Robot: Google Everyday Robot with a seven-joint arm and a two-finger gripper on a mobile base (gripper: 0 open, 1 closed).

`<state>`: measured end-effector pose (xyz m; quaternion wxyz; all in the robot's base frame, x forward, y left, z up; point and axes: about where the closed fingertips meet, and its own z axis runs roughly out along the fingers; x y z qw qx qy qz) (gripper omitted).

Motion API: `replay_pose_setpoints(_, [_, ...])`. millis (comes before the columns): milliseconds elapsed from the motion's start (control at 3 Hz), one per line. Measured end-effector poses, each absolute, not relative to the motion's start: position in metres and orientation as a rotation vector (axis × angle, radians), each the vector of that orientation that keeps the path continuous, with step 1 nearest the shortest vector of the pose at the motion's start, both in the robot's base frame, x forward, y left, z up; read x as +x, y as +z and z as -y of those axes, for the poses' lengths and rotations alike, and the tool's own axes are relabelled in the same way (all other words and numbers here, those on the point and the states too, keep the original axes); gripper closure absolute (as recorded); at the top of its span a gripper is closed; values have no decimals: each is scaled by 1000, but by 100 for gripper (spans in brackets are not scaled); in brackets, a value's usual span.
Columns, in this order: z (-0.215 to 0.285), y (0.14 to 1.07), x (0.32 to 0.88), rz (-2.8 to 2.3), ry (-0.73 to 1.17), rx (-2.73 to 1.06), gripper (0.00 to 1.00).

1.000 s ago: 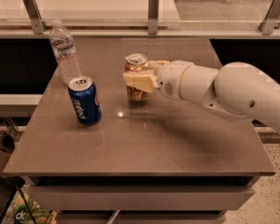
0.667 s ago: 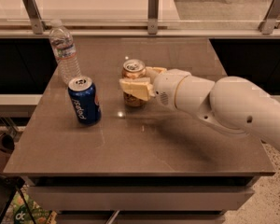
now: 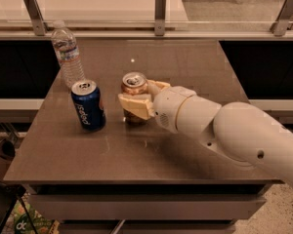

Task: Move orange can near pepsi can

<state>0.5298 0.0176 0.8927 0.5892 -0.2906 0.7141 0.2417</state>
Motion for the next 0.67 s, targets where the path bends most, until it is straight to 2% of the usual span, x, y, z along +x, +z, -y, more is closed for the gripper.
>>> replay_pose_setpoints(333, [-19, 893, 528, -1662, 562, -680, 84])
replay_pose_setpoints(667, [-21, 894, 528, -1661, 561, -683, 61])
